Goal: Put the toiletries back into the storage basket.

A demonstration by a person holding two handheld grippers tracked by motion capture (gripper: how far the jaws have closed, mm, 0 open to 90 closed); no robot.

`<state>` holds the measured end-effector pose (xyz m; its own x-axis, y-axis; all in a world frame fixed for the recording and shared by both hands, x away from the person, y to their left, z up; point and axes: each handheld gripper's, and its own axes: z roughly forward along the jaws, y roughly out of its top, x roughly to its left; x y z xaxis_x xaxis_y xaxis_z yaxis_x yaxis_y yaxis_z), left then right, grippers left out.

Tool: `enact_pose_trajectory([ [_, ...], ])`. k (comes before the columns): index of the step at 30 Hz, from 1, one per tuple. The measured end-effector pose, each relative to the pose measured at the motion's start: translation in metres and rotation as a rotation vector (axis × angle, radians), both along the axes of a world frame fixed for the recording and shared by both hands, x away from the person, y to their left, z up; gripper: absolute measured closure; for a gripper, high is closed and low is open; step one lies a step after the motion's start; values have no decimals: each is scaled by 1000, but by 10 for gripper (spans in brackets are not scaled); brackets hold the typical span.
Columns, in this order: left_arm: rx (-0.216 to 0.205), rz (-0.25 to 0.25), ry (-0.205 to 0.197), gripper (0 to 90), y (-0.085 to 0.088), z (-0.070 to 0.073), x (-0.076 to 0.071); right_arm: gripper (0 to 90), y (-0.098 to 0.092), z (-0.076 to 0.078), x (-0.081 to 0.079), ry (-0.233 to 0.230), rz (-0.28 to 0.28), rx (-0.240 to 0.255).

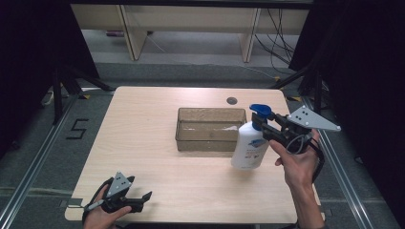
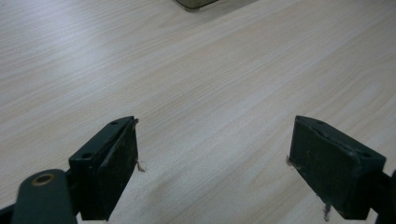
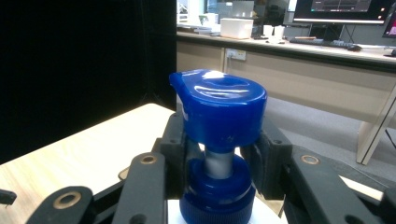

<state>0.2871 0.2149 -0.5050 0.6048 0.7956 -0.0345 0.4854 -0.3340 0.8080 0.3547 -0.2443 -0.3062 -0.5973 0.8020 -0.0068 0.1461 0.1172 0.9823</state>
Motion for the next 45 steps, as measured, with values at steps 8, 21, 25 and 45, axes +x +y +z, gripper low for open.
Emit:
enact_pose_trajectory([
  [8,14,-2,0,148,0,0,1,625,0,11,9,-15,4,-1],
  [21,16,-6,-1,148,1,1,1,625,5,28,18,-26,11,14],
  [25,20,-11,-2,148,1,1,1,625,7,32,20,-19,16,18],
  [45,16,-8,1,148,1,1,1,625,15,50,40,-41,8,12],
])
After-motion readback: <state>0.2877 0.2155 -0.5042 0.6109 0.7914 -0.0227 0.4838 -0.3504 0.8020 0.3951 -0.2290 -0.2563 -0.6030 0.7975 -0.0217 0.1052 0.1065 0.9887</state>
